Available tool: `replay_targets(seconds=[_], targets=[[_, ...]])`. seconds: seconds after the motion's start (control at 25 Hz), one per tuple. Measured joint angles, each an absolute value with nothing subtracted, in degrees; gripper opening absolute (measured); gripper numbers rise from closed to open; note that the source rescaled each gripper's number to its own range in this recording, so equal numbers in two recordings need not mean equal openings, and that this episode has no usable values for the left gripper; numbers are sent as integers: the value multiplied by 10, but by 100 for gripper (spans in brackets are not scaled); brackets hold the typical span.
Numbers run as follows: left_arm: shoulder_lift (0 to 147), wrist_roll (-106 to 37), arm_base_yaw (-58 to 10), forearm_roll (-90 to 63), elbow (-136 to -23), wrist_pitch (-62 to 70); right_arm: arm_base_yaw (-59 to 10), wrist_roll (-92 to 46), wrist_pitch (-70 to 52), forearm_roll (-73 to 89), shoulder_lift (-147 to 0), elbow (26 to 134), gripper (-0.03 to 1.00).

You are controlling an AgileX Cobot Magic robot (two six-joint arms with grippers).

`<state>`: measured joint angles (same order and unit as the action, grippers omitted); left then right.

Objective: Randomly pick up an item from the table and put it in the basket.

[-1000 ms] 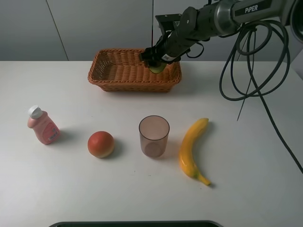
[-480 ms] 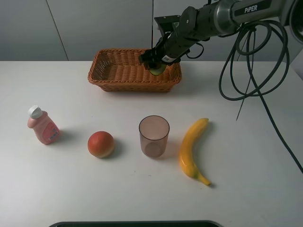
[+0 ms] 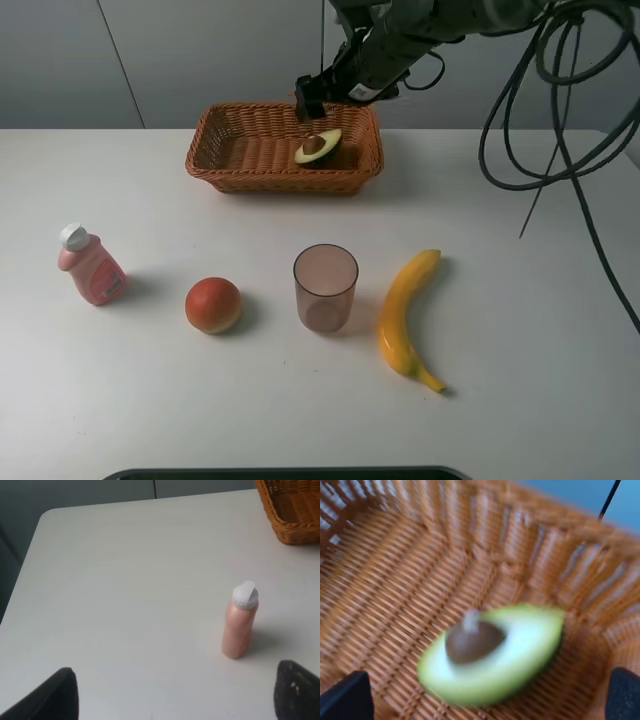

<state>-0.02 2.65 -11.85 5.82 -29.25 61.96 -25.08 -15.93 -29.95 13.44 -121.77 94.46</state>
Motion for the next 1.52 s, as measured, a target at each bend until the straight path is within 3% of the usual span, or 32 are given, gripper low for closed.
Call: replay_targets(seconds=[0.64,0.8,0.96,1.52], targets=[[0,27,-119,58,-292,620,-240,-164,-671,-26,-779,945,99],[0,27,-119,58,-292,620,-240,-163,-694,-33,-700,933,99],[0,27,-119,58,-292,620,-240,-154,-695,-32,-601,851,99],[0,27,-119,58,-292,620,-240,-74,-651,-4,-219,410,99]])
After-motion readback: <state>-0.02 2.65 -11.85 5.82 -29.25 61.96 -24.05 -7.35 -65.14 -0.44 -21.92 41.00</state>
